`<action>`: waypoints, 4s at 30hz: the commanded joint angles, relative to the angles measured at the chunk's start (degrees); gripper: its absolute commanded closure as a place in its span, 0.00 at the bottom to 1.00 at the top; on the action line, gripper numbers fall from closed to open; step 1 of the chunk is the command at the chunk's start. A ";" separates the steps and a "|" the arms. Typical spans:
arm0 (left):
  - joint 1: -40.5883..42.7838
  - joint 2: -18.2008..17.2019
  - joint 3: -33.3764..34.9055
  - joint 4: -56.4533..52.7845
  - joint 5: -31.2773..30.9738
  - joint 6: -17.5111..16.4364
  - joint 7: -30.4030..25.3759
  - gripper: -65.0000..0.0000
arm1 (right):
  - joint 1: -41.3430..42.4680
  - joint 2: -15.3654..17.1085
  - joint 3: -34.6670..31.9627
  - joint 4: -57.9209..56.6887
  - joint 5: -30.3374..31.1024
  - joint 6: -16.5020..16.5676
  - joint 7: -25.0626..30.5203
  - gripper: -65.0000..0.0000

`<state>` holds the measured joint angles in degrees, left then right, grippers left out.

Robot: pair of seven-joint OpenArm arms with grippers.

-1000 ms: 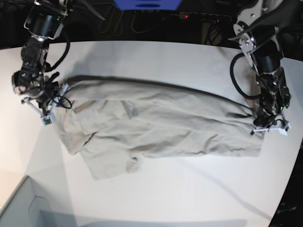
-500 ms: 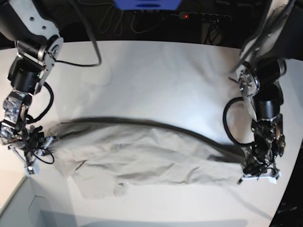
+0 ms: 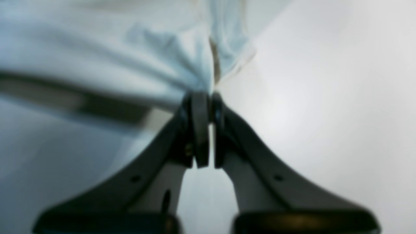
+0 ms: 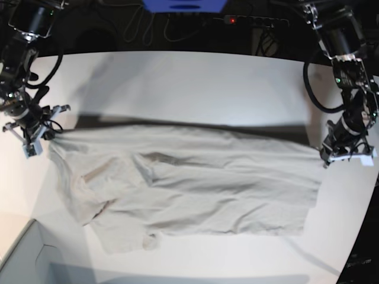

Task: Layout the t-shirt on the table in an organized manner, then fold the t-shirt properly
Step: 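Raise the t-shirt with both grippers and lay it flat again, then release the t-shirt edge and raise both grippers, then lower both grippers to the t-shirt's middle and grasp the fabric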

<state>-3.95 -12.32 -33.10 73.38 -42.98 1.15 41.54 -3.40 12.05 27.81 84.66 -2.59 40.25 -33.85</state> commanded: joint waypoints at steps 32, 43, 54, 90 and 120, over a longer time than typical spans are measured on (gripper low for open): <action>12.96 -1.00 -6.15 0.86 -3.48 -1.02 2.46 0.91 | -13.26 -3.83 8.89 2.68 2.37 -0.25 3.30 0.67; 12.96 0.49 -17.40 6.75 -3.39 -1.02 9.76 0.48 | -13.44 -5.59 15.57 13.14 2.46 -0.25 2.77 0.63; -0.93 0.49 -16.79 7.54 -1.46 -1.02 9.05 0.44 | -0.51 -5.24 8.80 6.02 1.40 -0.25 2.77 0.62; -23.70 -0.65 19.87 -48.81 14.98 -1.02 -35.43 0.44 | 29.82 5.66 7.92 -63.70 -18.03 -4.69 44.79 0.62; 0.38 -3.20 19.34 -26.48 14.37 -1.02 -36.22 0.44 | -4.91 -7.88 8.19 -25.63 -14.86 -4.69 44.79 0.63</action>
<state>-4.32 -15.40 -13.78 47.29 -28.01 -0.82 0.84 -7.86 3.77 35.90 59.00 -15.59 35.92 14.28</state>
